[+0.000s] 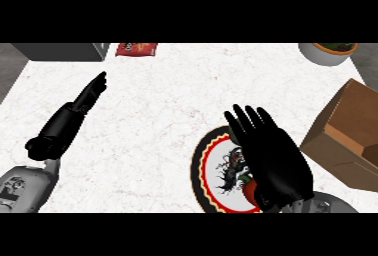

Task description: Pick the squash from the plate and place it in the cardboard box

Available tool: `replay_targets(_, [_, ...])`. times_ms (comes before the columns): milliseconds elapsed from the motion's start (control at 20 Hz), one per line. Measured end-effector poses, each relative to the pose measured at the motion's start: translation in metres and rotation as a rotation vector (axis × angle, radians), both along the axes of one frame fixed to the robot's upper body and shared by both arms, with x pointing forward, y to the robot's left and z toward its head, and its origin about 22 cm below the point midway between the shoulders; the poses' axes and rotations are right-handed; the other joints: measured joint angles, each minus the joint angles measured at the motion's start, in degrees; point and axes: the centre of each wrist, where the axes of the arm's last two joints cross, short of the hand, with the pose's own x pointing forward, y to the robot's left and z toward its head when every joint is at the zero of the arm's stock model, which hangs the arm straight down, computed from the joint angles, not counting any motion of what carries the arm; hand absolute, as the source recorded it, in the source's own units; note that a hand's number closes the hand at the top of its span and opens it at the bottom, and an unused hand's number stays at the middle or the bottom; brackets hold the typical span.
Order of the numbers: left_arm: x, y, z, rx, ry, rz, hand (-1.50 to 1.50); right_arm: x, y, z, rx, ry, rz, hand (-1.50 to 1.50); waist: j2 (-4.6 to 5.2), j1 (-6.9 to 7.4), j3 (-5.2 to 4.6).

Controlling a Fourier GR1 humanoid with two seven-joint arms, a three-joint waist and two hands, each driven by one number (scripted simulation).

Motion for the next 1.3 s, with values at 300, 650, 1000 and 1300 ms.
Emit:
replay_targets(300, [-0.003, 0.0, -0.006, -0.006, -0.005, 0.005, 0.0, 0.003, 0.02, -0.023, -0.035, 0.005, -0.042, -1.5, 0.01, -0.12, 0.04])
replay_targets(650, [-0.002, 0.001, -0.003, -0.005, -0.002, 0.008, 0.0, 0.014, 0.023, -0.035, -0.065, -0.024, -0.075, -1.5, 0.0, -0.2, 0.05])
replay_targets(1000, [-0.005, 0.002, -0.003, -0.005, 0.0, 0.003, 0.0, 0.035, 0.018, -0.052, -0.114, -0.014, -0.105, -1.5, 0.02, -0.15, 0.05])
replay_targets(1300, [-0.003, -0.004, -0.003, -0.002, -0.002, 0.004, 0.0, 0.045, 0.016, -0.074, -0.125, -0.015, -0.119, -1.5, 0.03, -0.2, 0.06])
